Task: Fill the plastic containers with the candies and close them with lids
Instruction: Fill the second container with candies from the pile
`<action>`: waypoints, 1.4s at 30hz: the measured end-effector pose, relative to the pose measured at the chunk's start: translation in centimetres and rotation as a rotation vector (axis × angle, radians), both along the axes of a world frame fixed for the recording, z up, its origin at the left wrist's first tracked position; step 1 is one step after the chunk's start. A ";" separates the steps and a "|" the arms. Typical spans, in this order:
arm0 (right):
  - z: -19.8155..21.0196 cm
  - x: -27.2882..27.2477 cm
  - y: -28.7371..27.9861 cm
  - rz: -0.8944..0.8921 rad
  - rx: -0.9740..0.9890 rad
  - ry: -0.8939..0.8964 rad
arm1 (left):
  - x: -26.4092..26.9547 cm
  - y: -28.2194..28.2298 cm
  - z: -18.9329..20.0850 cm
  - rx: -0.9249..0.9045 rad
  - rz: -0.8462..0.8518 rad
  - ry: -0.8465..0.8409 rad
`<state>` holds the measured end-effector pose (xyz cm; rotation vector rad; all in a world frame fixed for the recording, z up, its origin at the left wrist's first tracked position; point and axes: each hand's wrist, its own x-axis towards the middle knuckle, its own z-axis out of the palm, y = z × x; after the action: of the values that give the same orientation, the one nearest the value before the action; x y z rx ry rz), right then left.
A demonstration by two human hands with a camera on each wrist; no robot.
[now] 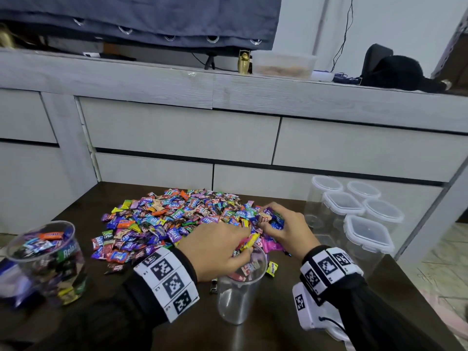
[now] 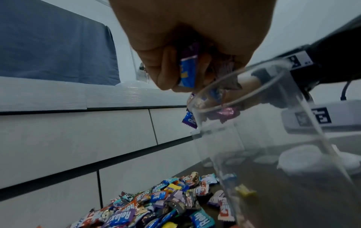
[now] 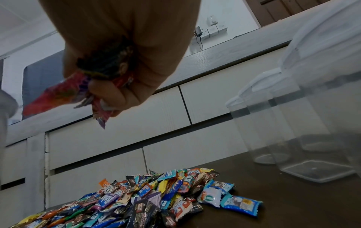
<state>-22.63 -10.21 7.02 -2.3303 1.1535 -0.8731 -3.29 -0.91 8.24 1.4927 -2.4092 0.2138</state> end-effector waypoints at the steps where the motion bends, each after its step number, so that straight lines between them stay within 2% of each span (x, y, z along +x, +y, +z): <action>1: 0.0 0.0 0.0 -0.004 -0.003 0.008 | -0.1 -0.1 -0.1 0.005 0.004 -0.058; 8: -0.2 -0.4 -0.1 -0.008 -0.022 0.060 | -1.0 -0.9 0.9 0.060 -0.010 -0.386; 13: -0.1 -0.4 -0.2 0.004 -0.012 0.065 | -2.0 -1.3 1.9 0.114 -0.054 -0.453; 18: 0.5 -0.3 0.0 0.004 -0.061 0.027 | -2.9 -0.8 1.5 0.083 -0.030 -0.372; 24: 1.0 0.0 0.1 0.022 -0.063 0.016 | -3.0 -0.8 1.7 0.175 0.011 -0.322; 34: 0.9 -0.1 0.1 0.018 -0.065 0.050 | -2.8 -0.7 1.1 0.224 -0.058 -0.178; 42: 0.9 -0.5 0.1 0.001 -0.073 0.048 | -3.1 0.1 0.0 0.186 -0.111 0.041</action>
<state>-23.10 -10.10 7.95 -2.4228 1.1585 -0.8768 -6.38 -0.82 8.23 1.4170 -2.5280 -0.0663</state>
